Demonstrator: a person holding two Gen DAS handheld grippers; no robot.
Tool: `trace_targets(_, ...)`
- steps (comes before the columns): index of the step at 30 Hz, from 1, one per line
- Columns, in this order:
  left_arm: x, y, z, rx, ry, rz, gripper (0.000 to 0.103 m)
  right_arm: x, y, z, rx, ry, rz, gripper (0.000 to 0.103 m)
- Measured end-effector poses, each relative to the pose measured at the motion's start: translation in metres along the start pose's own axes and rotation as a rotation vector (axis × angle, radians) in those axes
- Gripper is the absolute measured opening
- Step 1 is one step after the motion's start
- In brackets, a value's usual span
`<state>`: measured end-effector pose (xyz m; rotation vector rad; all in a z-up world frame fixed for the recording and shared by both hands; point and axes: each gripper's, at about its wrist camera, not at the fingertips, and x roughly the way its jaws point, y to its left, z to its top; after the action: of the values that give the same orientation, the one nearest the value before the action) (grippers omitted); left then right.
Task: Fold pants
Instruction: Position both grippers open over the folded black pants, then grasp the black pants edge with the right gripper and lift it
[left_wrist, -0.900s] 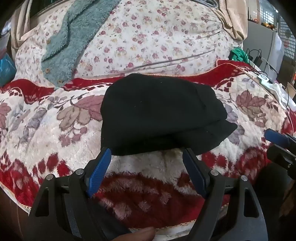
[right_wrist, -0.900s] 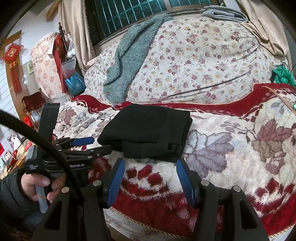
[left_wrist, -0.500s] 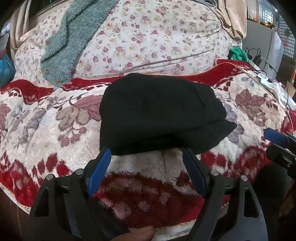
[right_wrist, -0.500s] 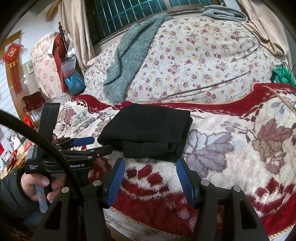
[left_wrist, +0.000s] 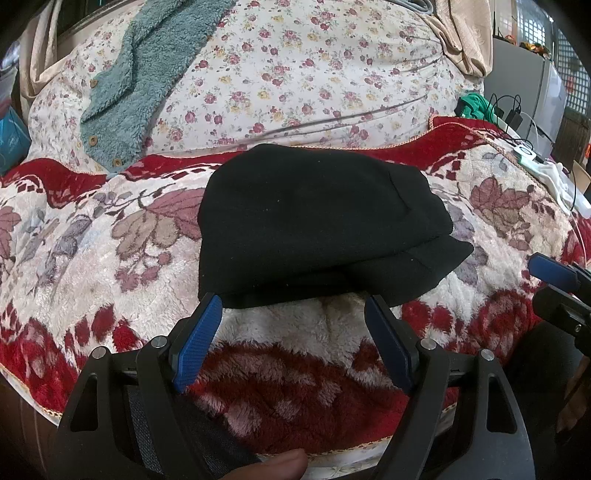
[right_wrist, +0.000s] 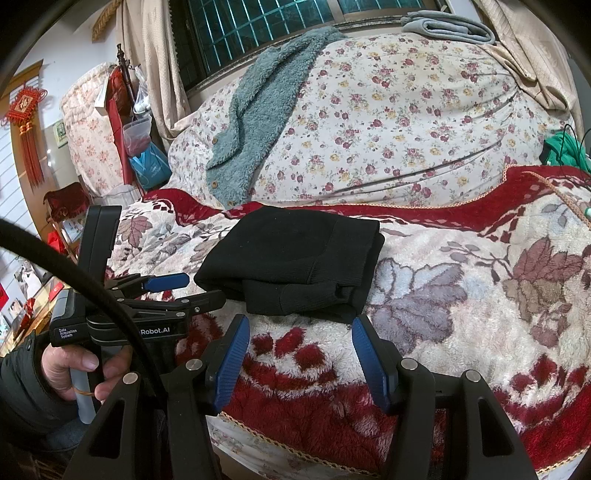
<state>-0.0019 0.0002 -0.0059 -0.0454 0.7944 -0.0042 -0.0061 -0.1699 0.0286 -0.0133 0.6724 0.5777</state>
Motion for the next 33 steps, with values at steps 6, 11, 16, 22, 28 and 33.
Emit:
trace_targets(6,0.002,-0.001,0.002,-0.007,-0.002,-0.011,0.080,0.000,0.000,0.000,-0.003,0.009,-0.007,0.056)
trace_targets(11,0.000,-0.002,0.000,-0.048,-0.013,-0.064,0.081,-0.003,-0.002,0.003,-0.004,0.004,-0.011,0.056)
trace_targets(16,-0.013,0.002,0.004,-0.076,-0.114,-0.158,0.093,-0.035,0.005,0.013,0.025,-0.077,0.016,0.056)
trace_targets(22,-0.015,-0.004,0.009,-0.013,-0.071,-0.225,0.101,-0.069,0.010,0.040,0.222,-0.262,0.148,0.065)
trace_targets(28,-0.016,0.003,0.005,-0.030,-0.072,-0.212,0.096,-0.032,0.021,0.028,0.217,-0.259,0.199,0.075)
trace_targets(33,-0.009,0.008,0.004,-0.068,-0.047,-0.251,0.096,-0.007,0.008,0.024,0.301,-0.186,0.245,0.074)
